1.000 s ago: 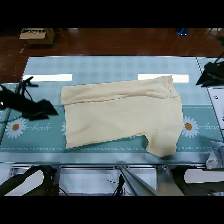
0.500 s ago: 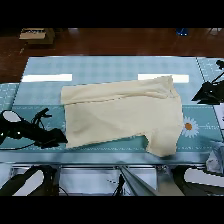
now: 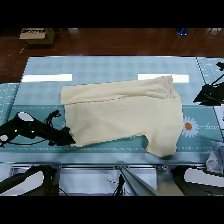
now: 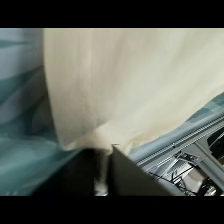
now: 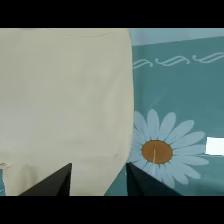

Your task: Fold the shirts.

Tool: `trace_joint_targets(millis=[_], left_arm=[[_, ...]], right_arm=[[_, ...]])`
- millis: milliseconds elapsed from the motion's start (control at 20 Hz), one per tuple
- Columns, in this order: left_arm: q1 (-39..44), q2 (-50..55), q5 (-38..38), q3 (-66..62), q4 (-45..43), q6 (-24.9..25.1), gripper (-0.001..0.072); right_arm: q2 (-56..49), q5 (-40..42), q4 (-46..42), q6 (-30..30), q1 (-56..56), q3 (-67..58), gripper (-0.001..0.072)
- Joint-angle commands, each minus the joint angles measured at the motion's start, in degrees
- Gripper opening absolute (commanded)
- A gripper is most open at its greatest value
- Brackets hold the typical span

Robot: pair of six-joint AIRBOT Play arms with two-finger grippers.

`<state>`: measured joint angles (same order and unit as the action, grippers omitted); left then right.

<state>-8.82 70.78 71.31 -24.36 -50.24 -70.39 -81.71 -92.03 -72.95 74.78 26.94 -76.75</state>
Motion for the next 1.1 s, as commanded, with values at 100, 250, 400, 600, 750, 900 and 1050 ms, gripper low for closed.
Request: trace_joint_targets(millis=[100,250,400,600,750,900,1050], left_arm=[[1.31,3.21,0.24,0.04,1.84,2.51,0.002],[-1.14,3.02,0.2,-0.2,1.86,4.9,0.0019],[-2.58,3.02,0.22,-0.28,1.86,5.95,0.0019],[-2.64,3.02,0.24,-1.01,1.86,6.78,0.0019],[-2.64,2.99,0.31,-1.62,1.88,6.73,0.0019],[-2.64,2.99,1.4,-2.95,1.86,6.75,0.0019],[-2.64,2.99,1.79,-5.09,1.88,6.73,0.0019]], right_arm=[[0.81,-4.59,-3.58,-0.11,0.68,2.05,0.0432],[4.44,-1.9,-3.56,-2.08,4.72,13.55,0.0473],[6.91,3.21,-0.5,-5.53,7.43,22.56,0.054],[6.88,9.7,1.97,-5.22,6.75,28.72,0.0518],[6.88,15.47,5.95,-4.85,3.02,33.4,0.0484],[6.88,19.54,4.98,-3.89,-1.2,37.31,0.0485],[6.88,21.88,4.94,-3.02,-4.55,39.3,0.0469]])
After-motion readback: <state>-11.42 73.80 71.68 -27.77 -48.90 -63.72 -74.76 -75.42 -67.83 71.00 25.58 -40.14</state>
